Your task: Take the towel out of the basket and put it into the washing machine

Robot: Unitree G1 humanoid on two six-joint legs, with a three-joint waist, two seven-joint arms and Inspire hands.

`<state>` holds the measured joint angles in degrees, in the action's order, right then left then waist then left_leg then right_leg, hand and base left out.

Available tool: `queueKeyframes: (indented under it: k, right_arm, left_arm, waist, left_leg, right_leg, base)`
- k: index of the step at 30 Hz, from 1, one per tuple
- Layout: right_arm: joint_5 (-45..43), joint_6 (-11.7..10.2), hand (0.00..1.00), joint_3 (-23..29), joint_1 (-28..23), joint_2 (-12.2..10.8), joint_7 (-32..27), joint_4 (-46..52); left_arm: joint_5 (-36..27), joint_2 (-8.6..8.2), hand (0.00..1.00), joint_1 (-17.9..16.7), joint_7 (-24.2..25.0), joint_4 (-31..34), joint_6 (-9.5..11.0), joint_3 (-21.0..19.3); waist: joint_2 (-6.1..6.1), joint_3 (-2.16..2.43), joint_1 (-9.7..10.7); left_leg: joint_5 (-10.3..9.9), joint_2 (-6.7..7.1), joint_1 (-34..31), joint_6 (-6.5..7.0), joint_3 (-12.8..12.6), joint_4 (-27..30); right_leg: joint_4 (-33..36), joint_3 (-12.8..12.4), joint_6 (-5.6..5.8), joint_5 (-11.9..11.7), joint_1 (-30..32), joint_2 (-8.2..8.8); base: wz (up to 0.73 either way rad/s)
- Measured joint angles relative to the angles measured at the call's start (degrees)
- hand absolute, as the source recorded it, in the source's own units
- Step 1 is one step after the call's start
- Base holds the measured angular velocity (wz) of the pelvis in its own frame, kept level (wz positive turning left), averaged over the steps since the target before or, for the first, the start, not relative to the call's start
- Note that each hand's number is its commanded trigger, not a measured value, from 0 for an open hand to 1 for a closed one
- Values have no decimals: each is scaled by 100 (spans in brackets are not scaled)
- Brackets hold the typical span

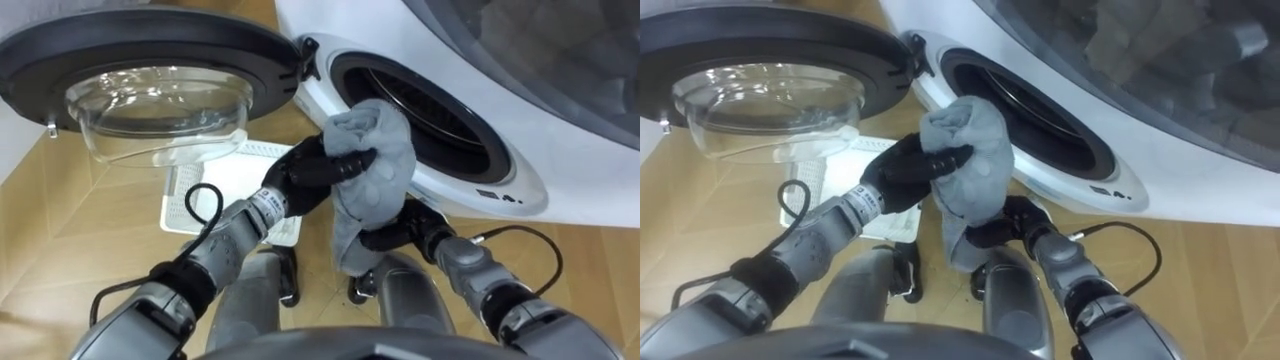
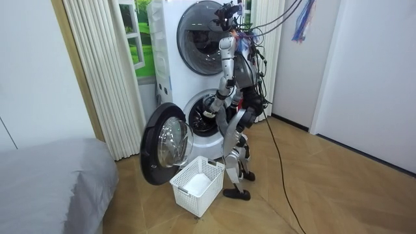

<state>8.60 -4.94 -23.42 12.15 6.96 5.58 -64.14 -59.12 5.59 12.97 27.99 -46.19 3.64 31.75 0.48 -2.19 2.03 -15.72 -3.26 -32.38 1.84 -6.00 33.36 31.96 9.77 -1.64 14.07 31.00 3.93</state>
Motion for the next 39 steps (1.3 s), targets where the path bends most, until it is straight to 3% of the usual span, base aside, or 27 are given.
queueKeyframes:
  k: [5,6,7,12,17,23,28,33,39]
  right_arm:
    - [-14,6,100,-9,-34,3,-4,0]
    - [-16,8,100,-12,-37,3,-12,0]
    - [-14,7,100,-10,-45,2,-32,0]
    - [-10,8,100,-31,-75,-5,-80,4]
    - [62,6,100,10,-108,-2,-97,-22]
    - [287,9,100,299,-155,10,-108,-261]
    - [1033,152,100,566,-133,41,-108,-533]
    - [1618,280,100,611,164,51,-35,-1017]
    - [1939,460,100,869,323,41,-20,-1273]
  left_arm:
    - [-175,1,100,-99,0,-15,1,-2]
    - [-230,5,38,-113,3,-29,2,-2]
    - [-308,8,0,-138,5,-42,7,-7]
    - [-508,75,0,-235,43,-45,11,-15]
    - [-664,96,0,-359,83,-189,42,-317]
    - [-487,191,0,-656,14,-324,41,-711]
    - [270,174,0,-659,-449,-486,48,-1250]
    - [1004,129,0,-660,-980,-531,48,-1303]
    - [1824,26,0,-646,-1362,-569,40,-1362]
  waist:
    - [3,3,-84]
    - [3,3,-86]
    - [0,4,-83]
    - [0,6,-95]
    - [19,19,-162]
    - [113,76,-365]
    - [135,63,-559]
    - [198,18,-610]
    - [218,-48,-557]
  left_leg:
    - [6,0,-2,-9,-4,-11]
    - [6,2,-2,-9,-4,-13]
    - [7,5,1,-9,-5,-17]
    - [11,5,3,-14,-18,-13]
    - [15,5,13,-20,-12,26]
    - [48,23,94,-29,19,-97]
    - [113,99,62,-49,82,-191]
    - [148,111,-38,-45,144,-203]
    - [174,226,-122,-26,288,-191]
  right_leg:
    - [-31,2,-11,-7,-5,-1]
    - [-31,4,-11,-7,-6,1]
    - [-30,1,-10,-7,-7,2]
    - [-25,10,-11,-6,-8,-6]
    - [-29,21,-17,-11,-26,-12]
    - [-110,62,-26,-20,-131,-26]
    - [-93,130,-30,-18,-100,9]
    - [-55,168,-29,-6,-21,86]
    - [-45,295,-4,30,-7,126]
  base:
    - [0]
    - [0]
    - [0]
    - [0]
    - [0]
    - [3]
    - [9]
    - [9]
    - [12]
